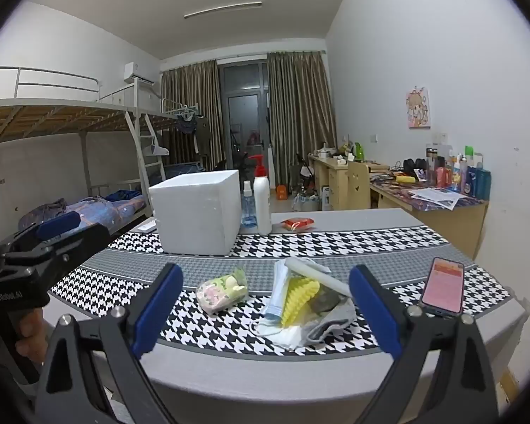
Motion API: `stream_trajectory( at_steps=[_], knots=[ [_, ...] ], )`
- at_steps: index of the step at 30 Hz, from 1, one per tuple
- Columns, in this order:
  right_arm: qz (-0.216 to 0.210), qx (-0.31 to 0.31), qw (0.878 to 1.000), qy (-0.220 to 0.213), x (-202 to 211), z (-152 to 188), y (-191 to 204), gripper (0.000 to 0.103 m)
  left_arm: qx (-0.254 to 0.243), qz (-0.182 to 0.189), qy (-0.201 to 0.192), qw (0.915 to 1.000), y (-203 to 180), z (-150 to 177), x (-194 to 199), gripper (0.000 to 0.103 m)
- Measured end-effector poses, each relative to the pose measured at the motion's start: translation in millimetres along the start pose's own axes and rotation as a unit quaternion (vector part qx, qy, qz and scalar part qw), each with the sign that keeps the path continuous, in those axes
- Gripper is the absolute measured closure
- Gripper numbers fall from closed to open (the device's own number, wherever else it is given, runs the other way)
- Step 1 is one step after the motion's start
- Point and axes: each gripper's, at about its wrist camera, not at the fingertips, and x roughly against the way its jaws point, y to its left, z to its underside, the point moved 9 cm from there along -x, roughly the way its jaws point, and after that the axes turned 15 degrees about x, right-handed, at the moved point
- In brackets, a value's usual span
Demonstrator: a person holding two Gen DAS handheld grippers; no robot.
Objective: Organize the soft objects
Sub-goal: 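Move both tools toward the pile of soft items on the table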
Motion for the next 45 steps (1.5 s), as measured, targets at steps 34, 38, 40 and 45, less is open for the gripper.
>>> stream_trajectory(
  at_steps=[34, 38, 40, 45],
  knots=[
    [0.011, -0.002, 1.000, 0.004, -3, 3, -9, 0.006, 0.005, -0.014, 0.003, 0.9999, 6, 0, -13, 0.001],
    [0.012, -0.001, 1.000, 0.004, -2, 4, -11, 0.006, 0.003, -0.016, 0.005, 0.9999, 4, 0, -16, 0.001],
    [0.013, -0.002, 1.000, 0.004, -2, 3, -11, 0.006, -0.001, -0.017, 0.007, 0.9998, 3, 1, -18, 0.001],
    [0.013, -0.004, 1.000, 0.005, -2, 4, -13, 0.006, 0.005, -0.020, 0.012, 0.9997, 5, 2, -23, 0.001]
  ],
)
